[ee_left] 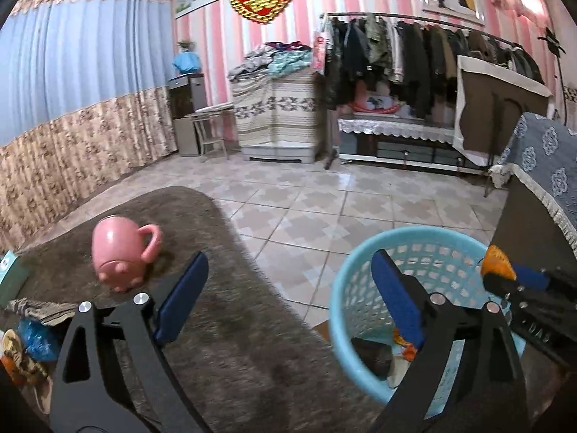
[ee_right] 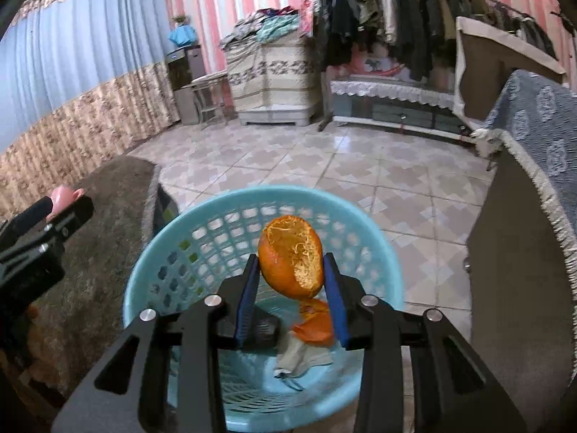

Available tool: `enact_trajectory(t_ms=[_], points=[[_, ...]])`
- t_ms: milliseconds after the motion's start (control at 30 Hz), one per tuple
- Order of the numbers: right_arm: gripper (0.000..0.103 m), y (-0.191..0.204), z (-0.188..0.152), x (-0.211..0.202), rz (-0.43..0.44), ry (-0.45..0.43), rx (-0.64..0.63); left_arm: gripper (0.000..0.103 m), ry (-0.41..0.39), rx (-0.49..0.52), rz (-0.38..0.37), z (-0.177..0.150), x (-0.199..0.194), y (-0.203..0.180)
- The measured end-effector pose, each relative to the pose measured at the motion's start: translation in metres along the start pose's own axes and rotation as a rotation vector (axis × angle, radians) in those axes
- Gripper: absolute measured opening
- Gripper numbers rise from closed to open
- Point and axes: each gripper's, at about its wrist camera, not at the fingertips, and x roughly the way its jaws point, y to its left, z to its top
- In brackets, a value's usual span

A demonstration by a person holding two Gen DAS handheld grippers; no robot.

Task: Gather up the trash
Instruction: 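Open the right gripper to drop the orange peel into the basket, then move both tools back over the trash on the rug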

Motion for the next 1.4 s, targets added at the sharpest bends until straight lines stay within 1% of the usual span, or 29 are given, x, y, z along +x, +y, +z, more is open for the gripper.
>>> enact_trajectory(t_ms=[100,167,233,333,400,433,500,633,700,800,867,1033,1200,1267,1333,1400], points=[[0.038,0.008,-0.006,0.008,-0.005,0.028,-0.022,0.091,0.001,-0.007,0.029,-0.003,-0.004,0.011],[0.048,0.017,-0.01,0.011,-0.003,0.04,-0.031,0.093,0.003,-0.012,0.043,-0.006,-0.008,0.021],[0.069,0.02,-0.008,0.008,-0.024,0.028,-0.04,0.096,0.004,-0.018,0.055,-0.008,-0.012,0.028],[0.077,0.023,-0.006,-0.001,-0.033,0.005,-0.044,0.096,0.009,-0.032,0.074,-0.013,-0.022,0.042],[0.08,0.025,-0.004,-0.007,-0.033,-0.007,-0.043,0.096,0.01,-0.039,0.082,-0.015,-0.028,0.05],[0.084,0.029,-0.003,-0.011,-0.033,-0.018,-0.047,0.097,0.01,-0.044,0.089,-0.017,-0.033,0.056],[0.087,0.031,0.001,-0.015,-0.03,-0.034,-0.056,0.097,0.007,-0.052,0.106,-0.02,-0.043,0.067],[0.088,0.05,0.007,-0.031,0.006,-0.073,-0.107,0.097,0.002,-0.086,0.141,-0.022,-0.064,0.091],[0.088,0.067,0.008,-0.041,0.05,-0.085,-0.139,0.097,-0.008,-0.097,0.165,-0.025,-0.077,0.102],[0.088,0.091,0.007,-0.051,0.093,-0.1,-0.186,0.098,-0.018,-0.117,0.207,-0.028,-0.096,0.122],[0.088,0.114,0.005,-0.058,0.123,-0.108,-0.222,0.097,-0.021,-0.143,0.228,-0.031,-0.111,0.138],[0.089,0.159,-0.002,-0.065,0.152,-0.109,-0.296,0.098,-0.035,-0.179,0.312,-0.046,-0.146,0.177],[0.089,0.198,-0.011,-0.073,0.179,-0.115,-0.364,0.098,-0.017,-0.199,0.39,-0.065,-0.173,0.217],[0.089,0.214,-0.014,-0.075,0.195,-0.114,-0.382,0.098,-0.014,-0.211,0.441,-0.075,-0.184,0.238],[0.089,0.228,-0.018,-0.077,0.21,-0.111,-0.4,0.098,-0.011,-0.218,0.477,-0.083,-0.192,0.255],[0.089,0.239,-0.023,-0.079,0.223,-0.107,-0.412,0.098,0.001,-0.225,0.497,-0.091,-0.198,0.267]])
